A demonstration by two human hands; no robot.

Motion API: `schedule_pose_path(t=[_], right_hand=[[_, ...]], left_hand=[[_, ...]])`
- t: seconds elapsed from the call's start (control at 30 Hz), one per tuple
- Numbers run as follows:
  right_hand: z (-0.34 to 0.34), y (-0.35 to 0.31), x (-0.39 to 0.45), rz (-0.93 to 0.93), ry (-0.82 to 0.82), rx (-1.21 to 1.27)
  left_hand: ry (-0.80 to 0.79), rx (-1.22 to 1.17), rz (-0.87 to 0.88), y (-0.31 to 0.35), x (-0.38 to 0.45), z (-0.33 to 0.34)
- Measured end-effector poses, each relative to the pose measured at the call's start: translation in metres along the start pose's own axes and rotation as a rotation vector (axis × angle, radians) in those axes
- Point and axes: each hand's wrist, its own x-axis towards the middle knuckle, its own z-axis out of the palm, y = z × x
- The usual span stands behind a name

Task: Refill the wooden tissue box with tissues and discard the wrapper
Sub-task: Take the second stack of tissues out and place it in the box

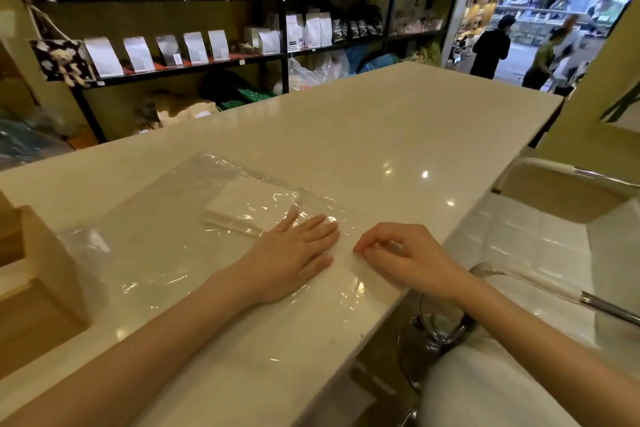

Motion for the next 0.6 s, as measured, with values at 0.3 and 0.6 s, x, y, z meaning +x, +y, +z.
schedule_pose_path(t=[0.3, 0.6], right_hand=[[0.031, -0.007, 0.024, -0.33, -0.159, -0.081], [0.067, -0.019, 0.092, -0.363, -0.222, -0.459]], left_hand=[[0.185, -0.281, -0.078, 0.006, -0.001, -0.024], [0.154, -0.123, -0.681, -0.069, -0.022, -0.03]])
